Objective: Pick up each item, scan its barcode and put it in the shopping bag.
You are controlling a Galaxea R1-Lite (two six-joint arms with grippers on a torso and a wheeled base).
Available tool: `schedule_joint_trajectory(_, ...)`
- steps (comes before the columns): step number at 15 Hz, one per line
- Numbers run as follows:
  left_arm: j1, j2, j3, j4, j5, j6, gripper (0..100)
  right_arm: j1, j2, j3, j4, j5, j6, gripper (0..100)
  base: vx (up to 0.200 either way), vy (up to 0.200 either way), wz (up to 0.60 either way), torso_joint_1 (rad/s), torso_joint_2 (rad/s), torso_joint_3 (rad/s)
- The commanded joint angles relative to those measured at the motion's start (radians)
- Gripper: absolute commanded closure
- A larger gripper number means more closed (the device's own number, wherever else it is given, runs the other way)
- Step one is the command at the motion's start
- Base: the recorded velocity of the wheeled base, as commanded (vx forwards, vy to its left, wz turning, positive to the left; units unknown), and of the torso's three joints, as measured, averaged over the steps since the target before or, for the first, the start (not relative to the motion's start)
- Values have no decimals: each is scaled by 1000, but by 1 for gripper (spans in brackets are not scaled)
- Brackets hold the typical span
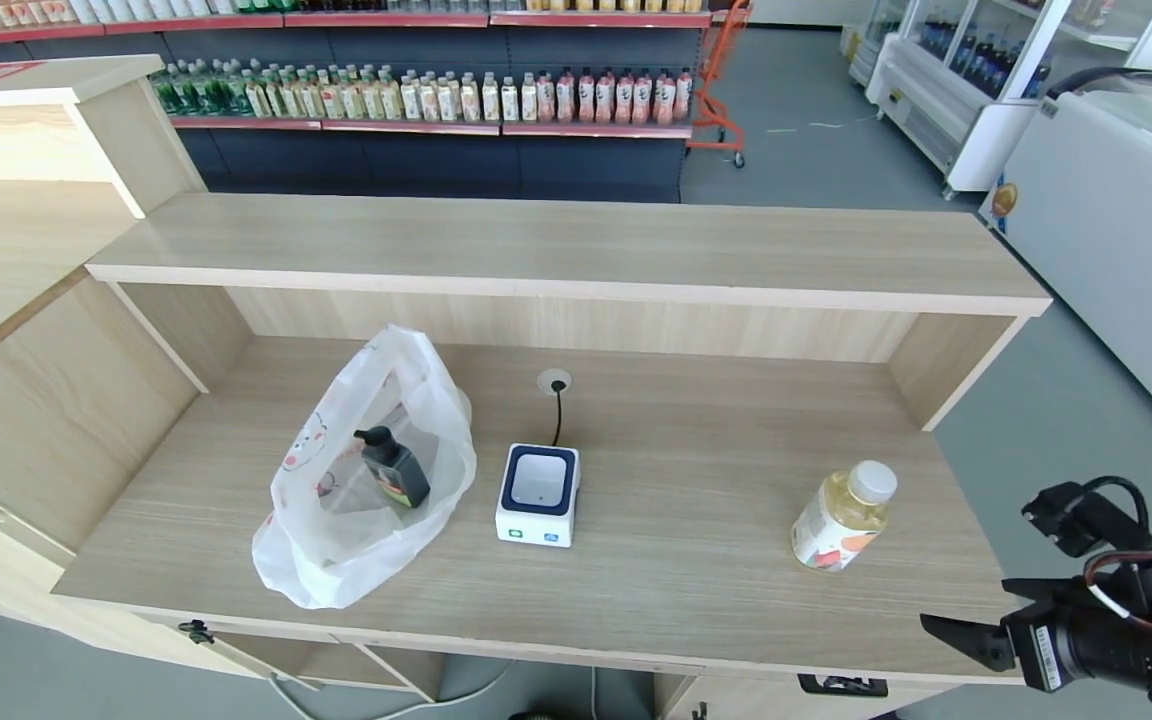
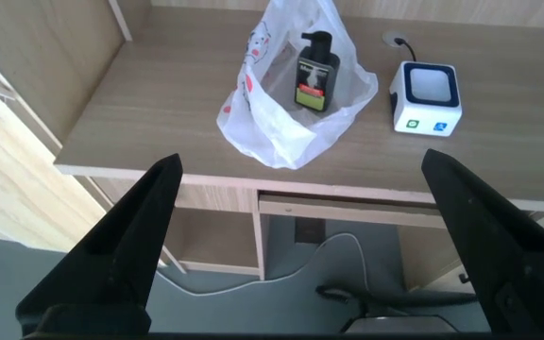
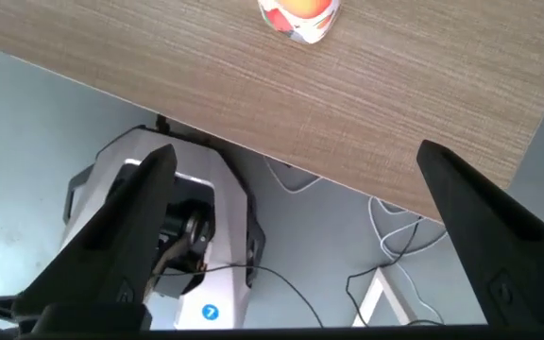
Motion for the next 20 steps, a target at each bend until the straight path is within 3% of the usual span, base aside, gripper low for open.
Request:
schedule_joint_trajectory(1, 0, 0, 0, 0, 0, -1, 0, -1, 128, 28, -117, -25, -7, 0, 0, 0, 0, 0, 0, 0)
schedule_joint_trajectory(12, 0, 0, 0, 0, 0, -1, 0, 32, 484, 25, -628, -43, 1, 0, 0, 0, 0, 0, 0, 0)
schedule_joint_trajectory(20, 0, 0, 0, 0, 0, -1, 0, 134, 622, 22, -874, -62, 122, 0, 0, 0, 0, 0, 0, 0)
